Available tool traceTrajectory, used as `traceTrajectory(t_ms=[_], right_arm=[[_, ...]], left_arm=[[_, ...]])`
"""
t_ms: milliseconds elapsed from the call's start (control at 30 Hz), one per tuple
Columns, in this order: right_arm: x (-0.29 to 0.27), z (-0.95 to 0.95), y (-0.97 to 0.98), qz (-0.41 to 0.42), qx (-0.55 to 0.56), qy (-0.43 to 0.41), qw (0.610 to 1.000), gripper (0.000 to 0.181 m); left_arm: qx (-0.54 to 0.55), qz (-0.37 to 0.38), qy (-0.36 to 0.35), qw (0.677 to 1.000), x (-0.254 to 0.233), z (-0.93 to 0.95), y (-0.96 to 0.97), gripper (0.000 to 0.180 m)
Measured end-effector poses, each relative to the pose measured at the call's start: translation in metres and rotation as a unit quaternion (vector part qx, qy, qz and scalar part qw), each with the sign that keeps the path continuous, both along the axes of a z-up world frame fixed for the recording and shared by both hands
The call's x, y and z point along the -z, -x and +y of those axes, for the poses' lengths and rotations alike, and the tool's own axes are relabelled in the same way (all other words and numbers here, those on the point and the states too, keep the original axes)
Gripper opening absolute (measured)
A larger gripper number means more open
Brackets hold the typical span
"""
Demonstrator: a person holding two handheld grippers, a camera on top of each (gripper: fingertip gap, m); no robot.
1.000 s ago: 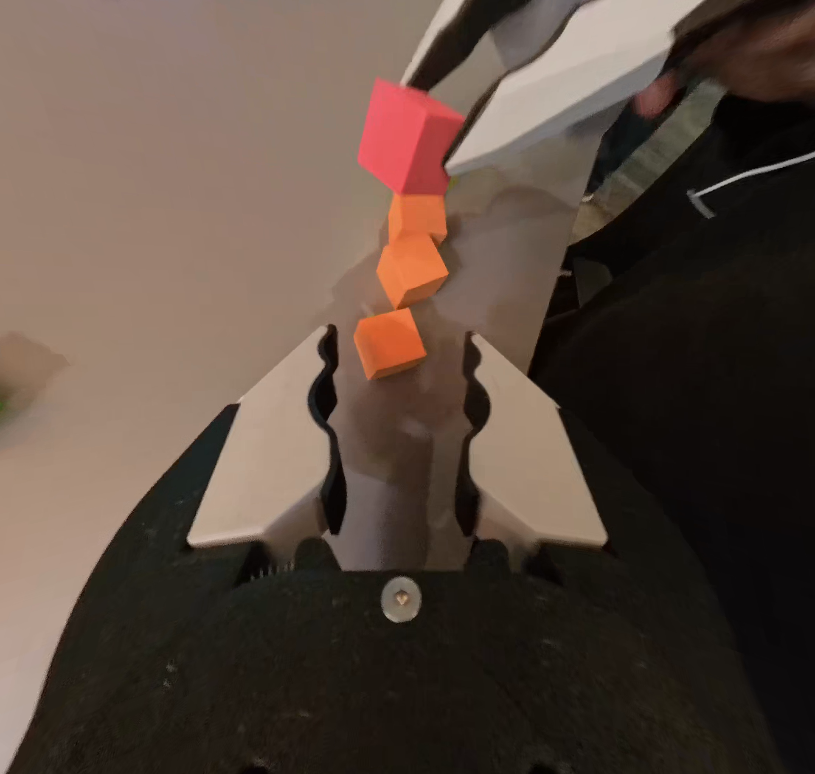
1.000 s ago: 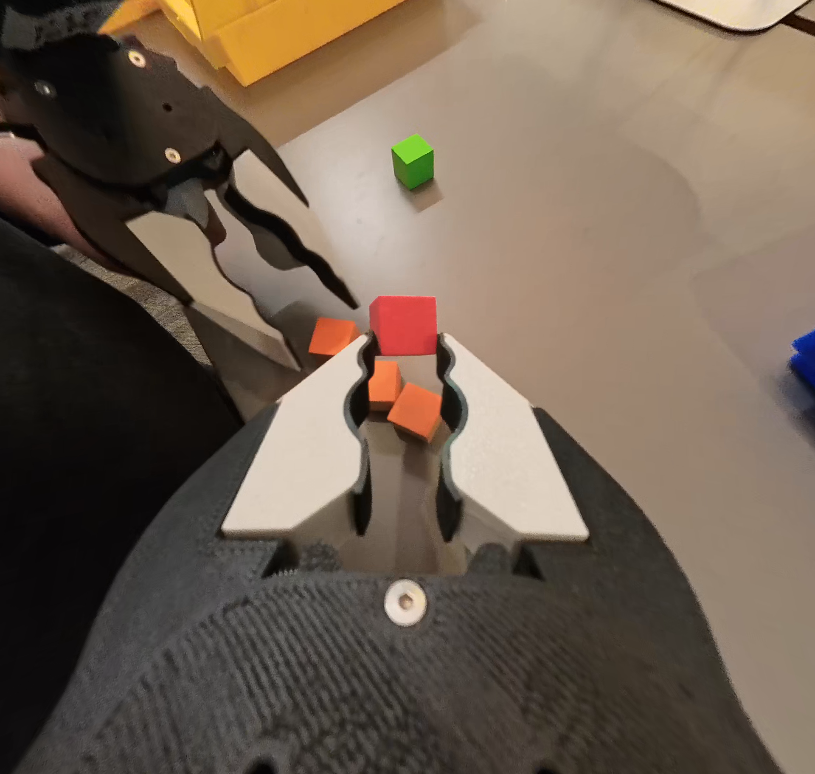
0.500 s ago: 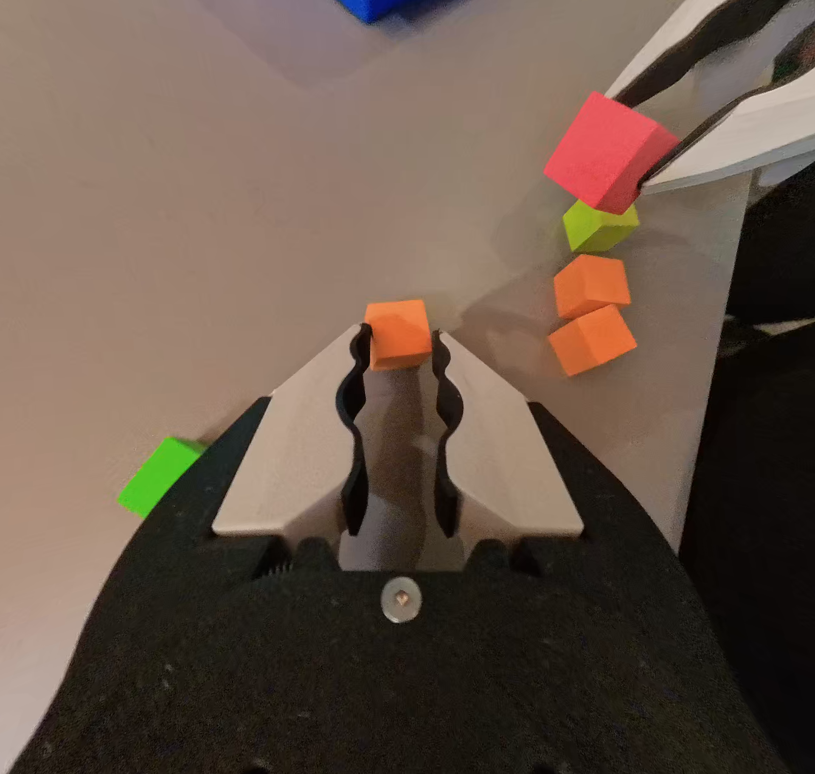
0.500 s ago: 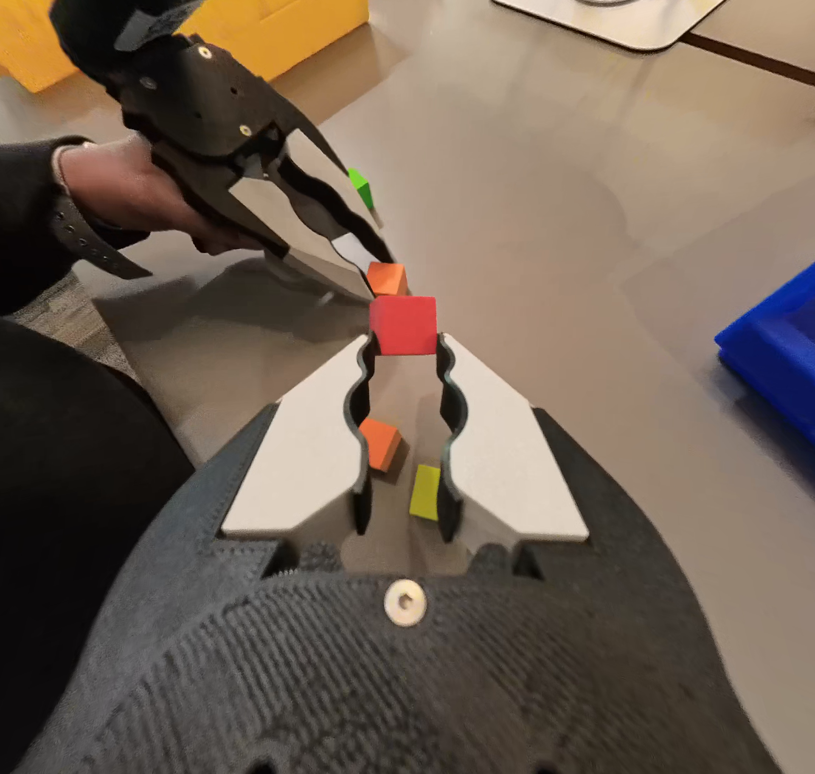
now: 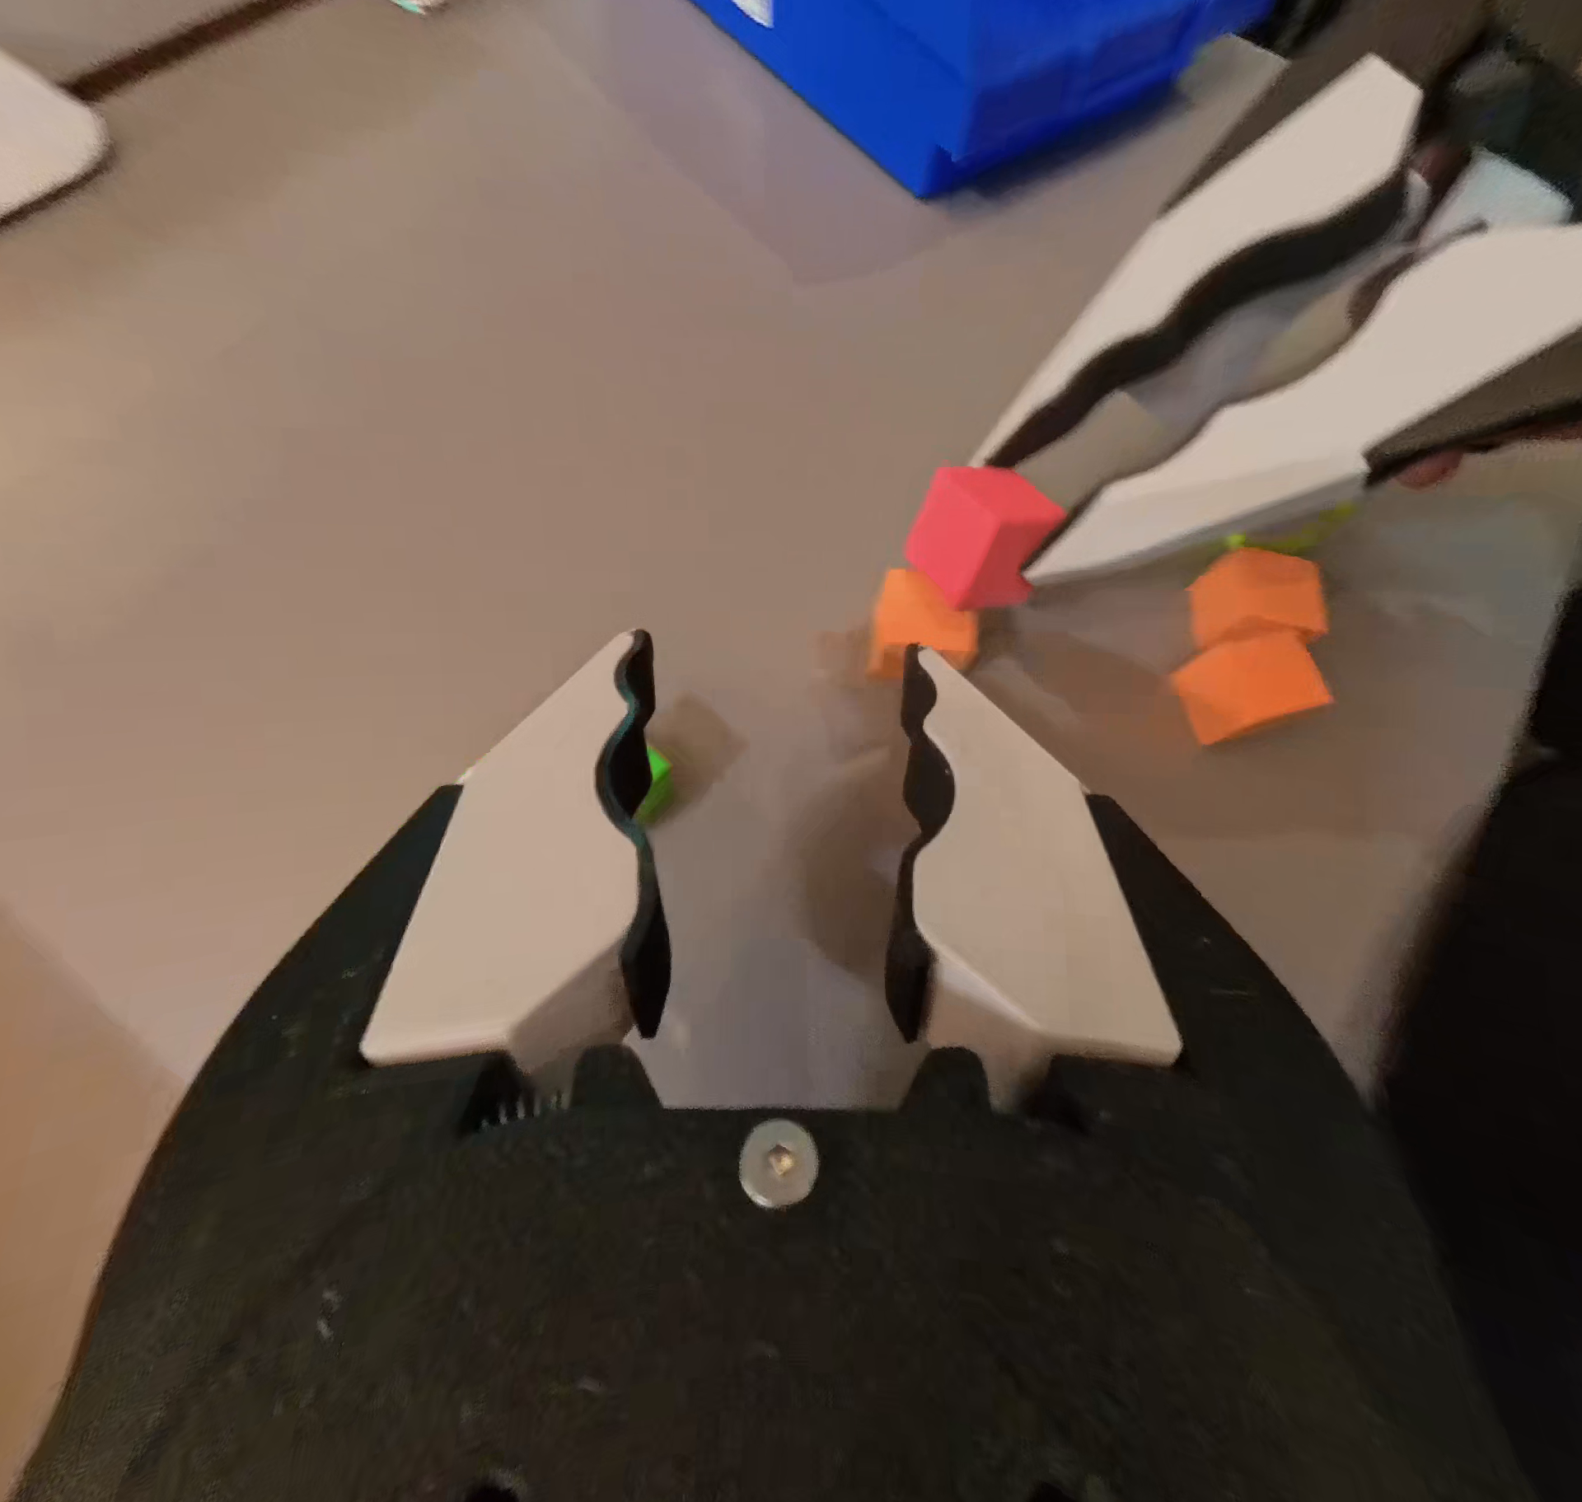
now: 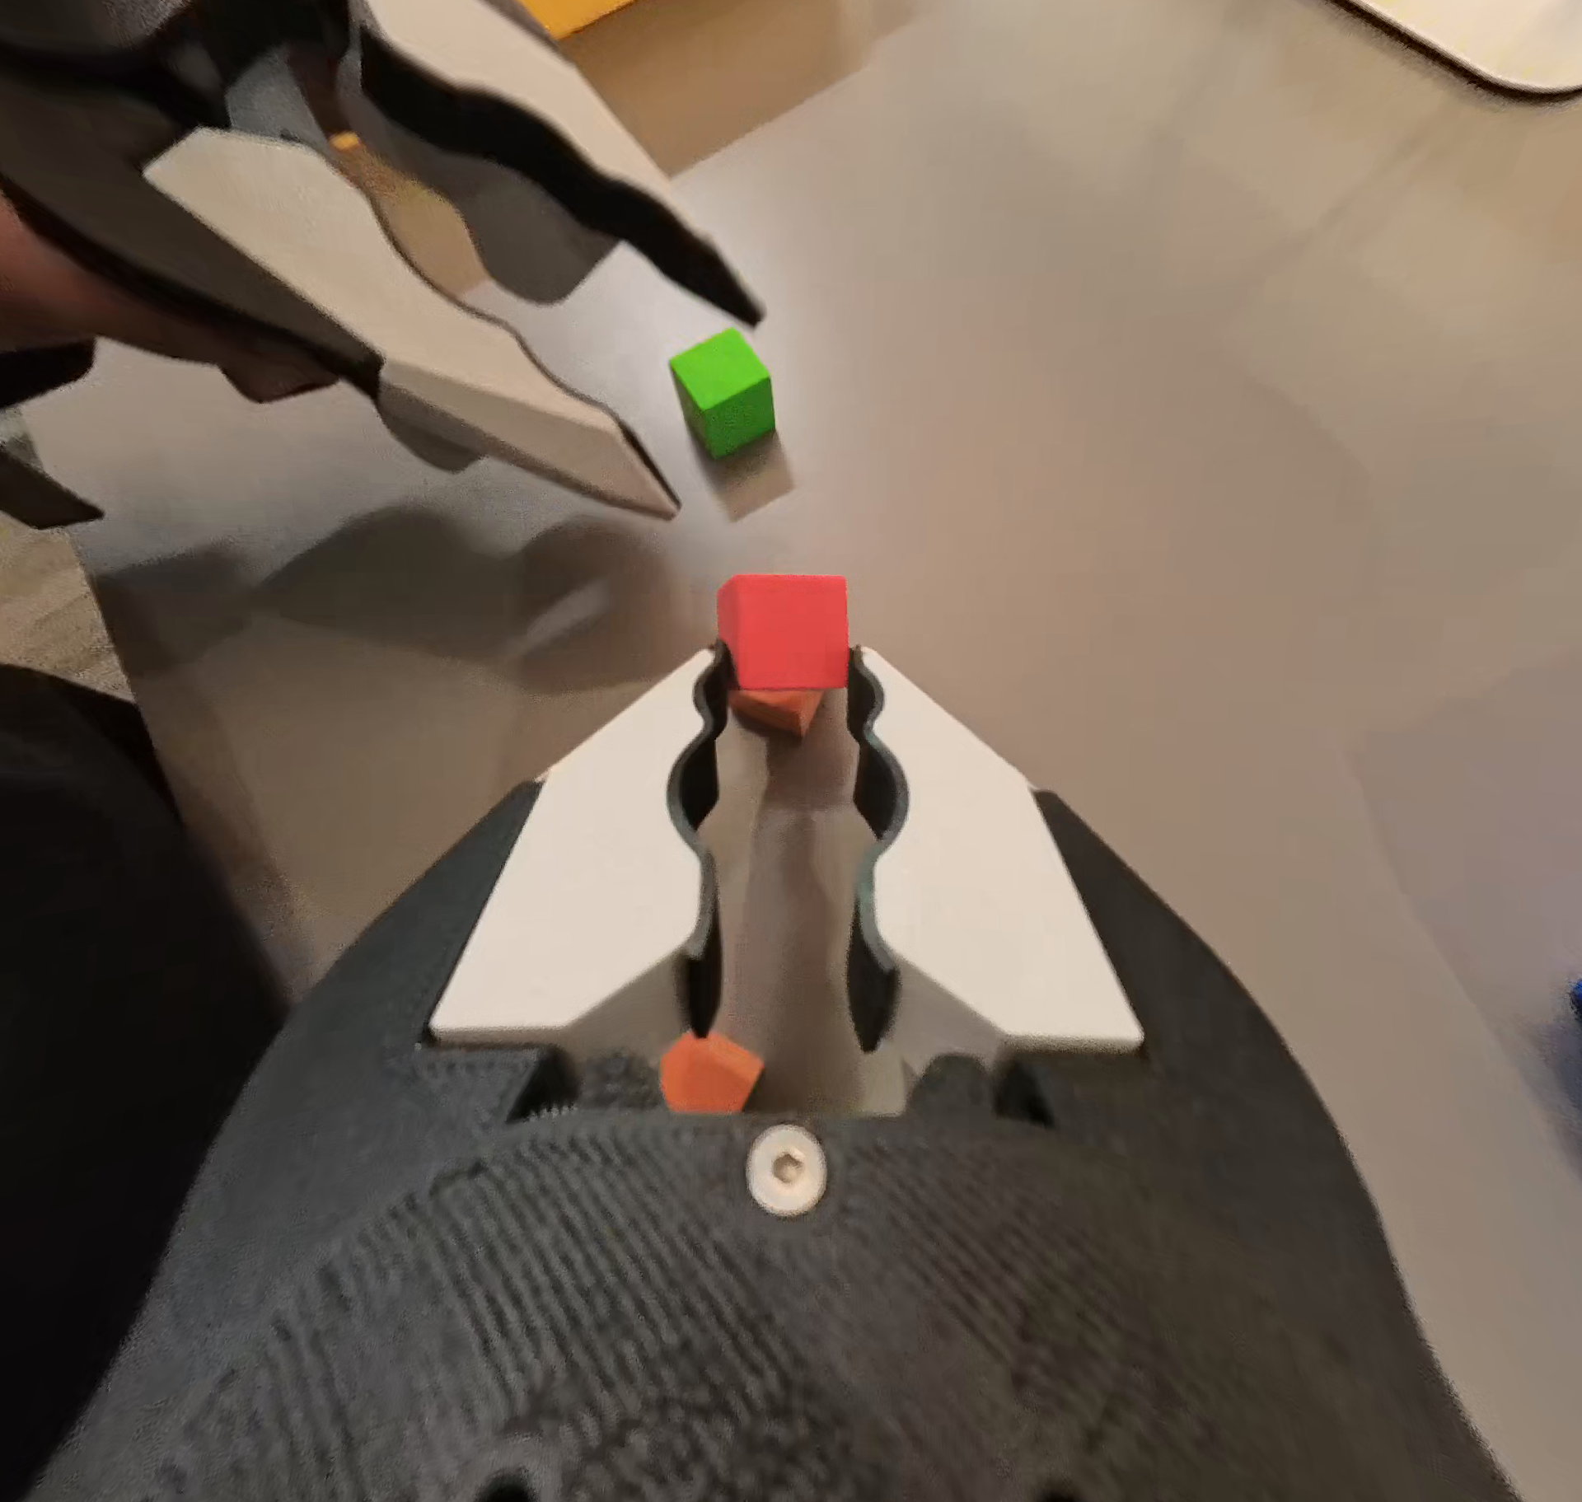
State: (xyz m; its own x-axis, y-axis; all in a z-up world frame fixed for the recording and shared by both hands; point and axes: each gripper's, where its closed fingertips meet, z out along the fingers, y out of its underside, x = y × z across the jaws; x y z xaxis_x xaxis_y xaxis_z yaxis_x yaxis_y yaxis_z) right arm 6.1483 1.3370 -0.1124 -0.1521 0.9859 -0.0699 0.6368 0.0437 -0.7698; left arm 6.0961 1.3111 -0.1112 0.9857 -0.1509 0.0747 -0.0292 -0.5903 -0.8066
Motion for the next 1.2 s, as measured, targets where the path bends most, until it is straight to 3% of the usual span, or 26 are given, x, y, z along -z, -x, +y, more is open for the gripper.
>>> traceTrajectory(t_ms=[133, 400, 500, 667, 1000, 1200], right_arm=[[0.007, -0.002, 0.007, -0.022, -0.020, -0.024, 0.999, 0.026], [0.013, -0.004, 0.004, -0.048, -0.035, -0.056, 0.997, 0.026], [0.013, -0.002, 0.004, -0.055, -0.027, -0.070, 0.996, 0.049], [0.006, 0.000, -0.012, -0.050, -0.014, -0.070, 0.996, 0.052], [0.020, -0.028, -0.074, -0.072, -0.030, -0.039, 0.996, 0.049], [0.032, -0.038, -0.082, -0.091, -0.051, -0.047, 0.993, 0.052]], left_arm=[[-0.043, 0.009, 0.022, 0.999, 0.010, -0.002, 0.032, 0.067], [-0.060, 0.014, 0.062, 0.996, 0.034, -0.003, 0.040, 0.067], [-0.064, 0.016, 0.076, 0.995, 0.041, -0.003, 0.040, 0.053], [-0.068, 0.023, 0.078, 0.994, 0.041, -0.003, 0.043, 0.034], [0.002, -0.044, -0.015, 0.999, -0.024, 0.008, -0.004, 0.033], [0.089, -0.037, -0.017, 0.995, -0.040, 0.019, -0.048, 0.034]])
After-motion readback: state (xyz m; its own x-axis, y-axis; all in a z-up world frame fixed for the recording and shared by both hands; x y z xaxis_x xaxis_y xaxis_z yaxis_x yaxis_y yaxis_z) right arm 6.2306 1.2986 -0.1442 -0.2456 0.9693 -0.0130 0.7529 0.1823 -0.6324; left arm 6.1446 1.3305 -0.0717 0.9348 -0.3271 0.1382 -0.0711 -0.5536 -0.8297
